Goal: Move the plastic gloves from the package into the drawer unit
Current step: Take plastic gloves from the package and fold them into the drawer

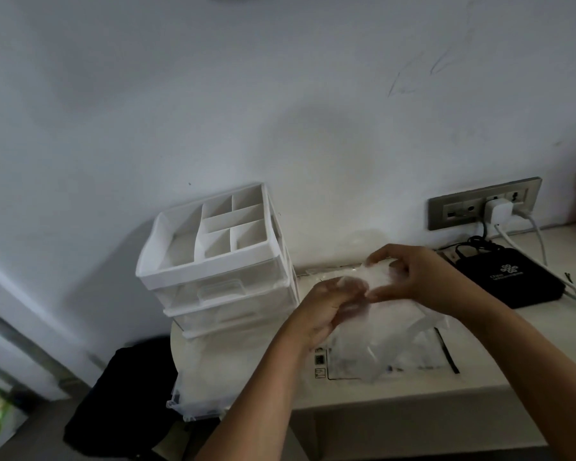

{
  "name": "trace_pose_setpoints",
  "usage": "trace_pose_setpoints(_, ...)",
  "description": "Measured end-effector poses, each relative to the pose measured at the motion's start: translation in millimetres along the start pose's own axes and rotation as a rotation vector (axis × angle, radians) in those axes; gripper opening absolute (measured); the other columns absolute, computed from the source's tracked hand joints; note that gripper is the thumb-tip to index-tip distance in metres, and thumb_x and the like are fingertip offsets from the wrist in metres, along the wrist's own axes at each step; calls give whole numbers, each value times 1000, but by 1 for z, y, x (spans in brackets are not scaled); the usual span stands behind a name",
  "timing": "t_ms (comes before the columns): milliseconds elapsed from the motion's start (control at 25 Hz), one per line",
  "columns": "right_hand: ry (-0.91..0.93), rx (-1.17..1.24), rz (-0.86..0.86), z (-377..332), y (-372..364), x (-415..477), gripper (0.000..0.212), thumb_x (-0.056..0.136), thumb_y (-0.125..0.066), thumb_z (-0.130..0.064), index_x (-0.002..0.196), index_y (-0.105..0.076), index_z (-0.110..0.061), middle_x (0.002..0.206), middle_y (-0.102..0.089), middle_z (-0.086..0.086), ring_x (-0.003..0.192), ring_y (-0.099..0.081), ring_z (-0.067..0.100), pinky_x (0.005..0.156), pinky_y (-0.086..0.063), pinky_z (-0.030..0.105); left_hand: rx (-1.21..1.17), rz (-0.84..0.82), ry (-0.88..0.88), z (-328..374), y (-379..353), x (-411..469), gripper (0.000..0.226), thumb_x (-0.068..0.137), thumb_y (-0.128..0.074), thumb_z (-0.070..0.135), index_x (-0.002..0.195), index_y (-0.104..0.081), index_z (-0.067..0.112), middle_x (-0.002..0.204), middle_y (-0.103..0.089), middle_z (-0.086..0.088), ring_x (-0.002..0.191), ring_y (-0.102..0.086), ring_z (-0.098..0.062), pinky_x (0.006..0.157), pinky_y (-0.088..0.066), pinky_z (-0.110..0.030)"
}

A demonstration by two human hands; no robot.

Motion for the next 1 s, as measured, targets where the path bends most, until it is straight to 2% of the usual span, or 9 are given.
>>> trace_pose_setpoints(120, -102, -257, 97, 32, -11, 12, 23, 78, -74, -31, 97, -61, -27, 70, -54, -8, 61, -50, 4, 51, -36, 16, 302, 157, -122, 16, 8, -3, 9, 96, -54, 14, 88, -59, 12, 79, -67, 1, 71, -66, -4, 76, -54, -24)
trace_pose_setpoints(240, -245, -429, 155, 74, -28, 20, 15, 88, -61, -25, 94, -66, -13, 72, -53, -4, 64, -53, 11, 52, -34, 19, 498, 361, -310, 43, 22, -24, 13, 96, -54, 16, 85, -54, 10, 67, -58, -1, 52, -58, -3, 55, -50, -16)
trace_pose_setpoints(320, -311, -457, 156, 95, -39, 23, 16, 87, -62, -28, 95, -63, -15, 79, -55, 0, 76, -58, 18, 60, -37, 23, 639, 455, -396, 62, 34, -43, 15, 94, -59, 20, 84, -57, 10, 61, -55, 3, 45, -52, -4, 45, -48, -24)
trace_pose_setpoints(440, -327, -426, 173, 107, -46, 29, 33, 83, -68, -32, 110, -60, -15, 101, -63, 6, 87, -60, 19, 70, -44, 25, 749, 448, -351, 82, 51, -66, 21, 90, -64, 25, 83, -64, 5, 61, -59, -13, 47, -53, -12, 43, -49, -32)
trace_pose_setpoints(600, -223, -485, 268, 82, -42, 44, 53, 88, -54, -51, 123, -55, -12, 124, -56, 11, 114, -50, 26, 99, -43, 39, 793, 373, -132, 89, 82, -94, 23, 90, -63, 29, 89, -73, 8, 44, -49, 6, 39, -48, -5, 41, -43, -20)
trace_pose_setpoints(680, -126, -362, 408, 44, -32, 47, 47, 91, -50, -48, 116, -60, -10, 119, -59, 11, 111, -53, 27, 95, -45, 38, 806, 309, -111, 88, 93, -104, 22, 91, -61, 28, 96, -73, 11, 42, -46, 7, 39, -45, -5, 42, -40, -19)
trace_pose_setpoints(760, 9, -145, 499, -2, -21, 42, 30, 91, -56, -38, 99, -67, -12, 99, -67, 5, 93, -62, 20, 78, -47, 23, 798, 265, -112, 89, 98, -109, 17, 93, -59, 23, 101, -73, 19, 43, -44, 9, 40, -43, -3, 41, -39, -18)
trace_pose_setpoints(840, 103, 36, 329, -51, -30, 38, 27, 83, -64, -46, 85, -68, -19, 79, -68, -7, 75, -64, 7, 61, -44, 11, 801, 233, -98, 89, 101, -113, 16, 92, -61, 22, 101, -73, 18, 41, -43, 10, 38, -41, -2, 40, -37, -18)
trace_pose_setpoints(1000, 204, -94, -264, -110, -115, 21, 23, 75, -70, -50, 90, -66, -33, 80, -67, -14, 70, -61, -4, 66, -50, 13, 819, 215, -64, 88, 107, -121, 13, 87, -67, 29, 81, -73, 19, 38, -43, 9, 33, -42, -4, 39, -34, -16)
Point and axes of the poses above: each hand's wrist, its own x-axis towards the middle knuckle, its own y-axis out of the back of the hand, z = x × y, the point moved 7 cm from there along x, towards the middle knuckle
